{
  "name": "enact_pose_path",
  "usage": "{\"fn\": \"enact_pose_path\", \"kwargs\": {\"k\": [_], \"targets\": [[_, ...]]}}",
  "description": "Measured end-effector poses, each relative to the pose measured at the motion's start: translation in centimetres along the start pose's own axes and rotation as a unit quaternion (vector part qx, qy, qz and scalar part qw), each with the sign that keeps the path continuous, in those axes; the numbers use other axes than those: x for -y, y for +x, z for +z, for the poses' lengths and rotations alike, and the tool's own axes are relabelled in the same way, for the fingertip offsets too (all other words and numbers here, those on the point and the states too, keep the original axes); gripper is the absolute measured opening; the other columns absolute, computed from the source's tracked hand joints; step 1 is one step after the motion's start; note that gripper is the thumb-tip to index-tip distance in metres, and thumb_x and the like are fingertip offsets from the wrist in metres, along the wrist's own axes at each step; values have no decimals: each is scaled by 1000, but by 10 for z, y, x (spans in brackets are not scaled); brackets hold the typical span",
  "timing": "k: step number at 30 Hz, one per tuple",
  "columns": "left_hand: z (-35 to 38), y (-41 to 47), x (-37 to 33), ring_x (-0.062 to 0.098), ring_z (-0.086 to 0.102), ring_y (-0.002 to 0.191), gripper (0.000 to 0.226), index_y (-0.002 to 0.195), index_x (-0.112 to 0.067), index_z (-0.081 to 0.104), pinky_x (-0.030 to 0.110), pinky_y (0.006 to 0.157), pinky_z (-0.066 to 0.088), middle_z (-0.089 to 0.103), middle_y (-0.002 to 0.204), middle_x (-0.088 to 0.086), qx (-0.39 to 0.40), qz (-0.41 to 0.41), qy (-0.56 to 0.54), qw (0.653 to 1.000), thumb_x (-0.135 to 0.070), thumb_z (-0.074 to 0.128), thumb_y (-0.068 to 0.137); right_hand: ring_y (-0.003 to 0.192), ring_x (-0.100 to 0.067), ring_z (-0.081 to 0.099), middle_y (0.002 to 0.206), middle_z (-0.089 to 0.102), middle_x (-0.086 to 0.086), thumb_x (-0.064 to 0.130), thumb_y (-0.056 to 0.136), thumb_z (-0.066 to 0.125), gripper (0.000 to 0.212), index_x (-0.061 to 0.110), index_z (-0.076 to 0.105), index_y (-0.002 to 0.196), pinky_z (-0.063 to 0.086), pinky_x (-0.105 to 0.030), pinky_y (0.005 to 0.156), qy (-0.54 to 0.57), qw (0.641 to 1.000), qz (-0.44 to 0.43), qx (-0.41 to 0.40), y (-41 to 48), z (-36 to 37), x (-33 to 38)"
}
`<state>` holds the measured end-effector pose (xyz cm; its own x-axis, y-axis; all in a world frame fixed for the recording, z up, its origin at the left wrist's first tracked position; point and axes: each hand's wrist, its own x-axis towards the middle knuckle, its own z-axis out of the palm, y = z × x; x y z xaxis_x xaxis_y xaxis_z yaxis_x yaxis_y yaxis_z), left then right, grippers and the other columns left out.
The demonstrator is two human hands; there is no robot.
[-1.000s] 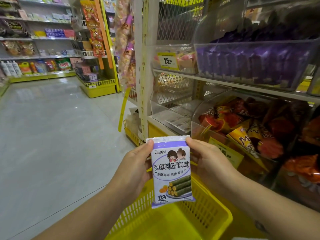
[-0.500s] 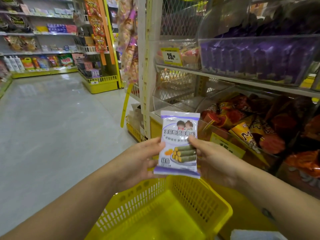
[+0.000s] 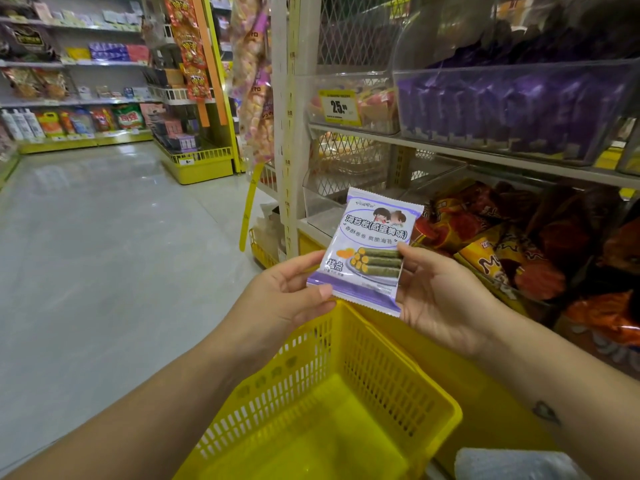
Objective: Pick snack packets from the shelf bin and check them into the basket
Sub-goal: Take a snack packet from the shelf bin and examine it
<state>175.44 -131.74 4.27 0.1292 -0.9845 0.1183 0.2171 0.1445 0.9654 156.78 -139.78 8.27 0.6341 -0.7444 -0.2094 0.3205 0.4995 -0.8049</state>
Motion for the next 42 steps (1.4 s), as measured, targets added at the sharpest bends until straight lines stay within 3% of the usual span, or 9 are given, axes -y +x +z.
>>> {"fn": "enact_pose_path", "kwargs": {"k": [7, 12, 16, 19, 23, 28, 33, 37, 42], "targets": [[-5, 0, -8, 20, 72, 95, 45, 118, -22, 64, 25, 74, 58, 72, 112, 11, 46, -23, -55, 997, -5, 66, 76, 111, -32, 61, 123, 63, -22, 25, 99, 38, 39, -1, 59, 121, 54, -49, 79, 18, 998, 33, 45, -3, -3, 10], [-3, -2, -8, 0, 65, 106, 40, 112, -38, 65, 23, 84, 54, 69, 118, -14, -20, -5, 74, 997, -4, 54, 94, 102, -23, 69, 114, 70, -13, 27, 93, 47, 34, 7, 60, 118, 60, -37, 74, -119, 990, -62, 41, -2, 1, 1], [16, -6, -9, -12, 57, 111, 38, 116, -63, 51, 19, 88, 50, 61, 116, -38, -1, 14, 127, 992, -49, 63, 83, 97, -19, 70, 109, 72, -3, 25, 90, 56, 28, 17, 58, 117, 59, -40, 75, -252, 957, -142, 40, -4, 11, -20], [20, -4, -6, 3, 55, 123, 66, 123, -69, 41, 38, 104, 47, 57, 134, -22, 10, 7, 86, 996, -65, 70, 64, 98, -12, 69, 106, 72, 7, 30, 82, 58, 39, 28, 57, 121, 60, -37, 74, -277, 946, -147, 82, -8, 18, -29], [16, -5, -6, 25, 56, 125, 67, 142, -32, 42, 53, 108, 40, 60, 134, 2, 19, 0, 69, 997, -49, 66, 82, 107, -1, 62, 121, 63, 11, 26, 95, 49, 37, 30, 52, 132, 55, -29, 86, -366, 915, -147, 82, -10, 18, -29], [9, -11, -8, 31, 58, 122, 53, 140, -18, 44, 49, 99, 49, 61, 133, 11, 74, -48, -22, 996, -22, 57, 89, 102, 2, 63, 118, 64, 11, 17, 94, 55, 36, 38, 48, 122, 55, -24, 85, -336, 922, -190, 26, -4, 10, -19], [13, -11, -7, 25, 61, 120, 54, 141, -31, 41, 45, 90, 54, 62, 132, 2, 76, -26, 22, 997, -15, 58, 92, 87, -5, 69, 93, 72, 9, 5, 92, 55, 37, 32, 53, 118, 54, -19, 64, -314, 922, -223, 40, -3, 7, -14], [12, -6, -6, 11, 66, 109, 63, 113, -71, 44, 34, 75, 59, 68, 117, -18, -5, 34, 62, 998, -10, 51, 97, 97, -9, 66, 105, 66, 3, 19, 91, 59, 47, 35, 46, 132, 57, -26, 75, -395, 869, -294, 42, -10, 8, -15], [9, -6, -2, 18, 64, 115, 61, 126, -62, 39, 46, 84, 58, 67, 122, -11, -16, 8, 23, 1000, -10, 51, 96, 105, -14, 65, 115, 67, 5, 23, 91, 56, 53, 42, 41, 139, 56, -29, 85, -379, 873, -291, 93, -13, 12, -14]]}}
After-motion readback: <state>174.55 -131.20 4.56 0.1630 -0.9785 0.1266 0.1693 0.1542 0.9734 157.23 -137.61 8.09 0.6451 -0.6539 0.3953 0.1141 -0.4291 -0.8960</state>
